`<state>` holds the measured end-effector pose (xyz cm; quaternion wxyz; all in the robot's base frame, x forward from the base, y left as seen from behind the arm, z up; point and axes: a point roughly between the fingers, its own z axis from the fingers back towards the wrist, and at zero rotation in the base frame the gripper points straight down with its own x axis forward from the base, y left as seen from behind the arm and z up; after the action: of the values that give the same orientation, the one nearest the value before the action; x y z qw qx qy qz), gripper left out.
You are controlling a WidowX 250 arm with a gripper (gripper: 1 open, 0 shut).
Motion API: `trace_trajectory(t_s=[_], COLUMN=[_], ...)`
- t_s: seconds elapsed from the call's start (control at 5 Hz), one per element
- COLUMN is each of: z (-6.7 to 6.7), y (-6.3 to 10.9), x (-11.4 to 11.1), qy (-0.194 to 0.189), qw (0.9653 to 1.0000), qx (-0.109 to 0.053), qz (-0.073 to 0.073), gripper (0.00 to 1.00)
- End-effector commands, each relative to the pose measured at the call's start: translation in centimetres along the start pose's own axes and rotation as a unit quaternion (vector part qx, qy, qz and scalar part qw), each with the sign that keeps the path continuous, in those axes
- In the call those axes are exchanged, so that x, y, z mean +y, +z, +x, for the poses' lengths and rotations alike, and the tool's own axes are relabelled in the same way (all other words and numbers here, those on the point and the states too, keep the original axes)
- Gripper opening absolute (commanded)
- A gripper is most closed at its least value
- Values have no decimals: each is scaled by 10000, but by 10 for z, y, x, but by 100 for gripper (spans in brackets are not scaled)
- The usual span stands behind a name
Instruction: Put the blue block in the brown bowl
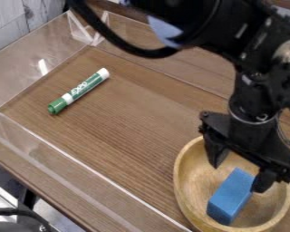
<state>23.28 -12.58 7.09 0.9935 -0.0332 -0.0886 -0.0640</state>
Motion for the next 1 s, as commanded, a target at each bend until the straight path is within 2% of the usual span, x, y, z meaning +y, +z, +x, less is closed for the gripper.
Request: trace_trajectory(t_s=[0.0,0.6,0.8], z=[7,4,3], y=[1,-18,-25], x=[2,4,6], qy=[70,204,233], qw=[9998,9996,9995], qx=[-178,-188,-203], qz=[-32,-33,-50], gripper=[100,100,0])
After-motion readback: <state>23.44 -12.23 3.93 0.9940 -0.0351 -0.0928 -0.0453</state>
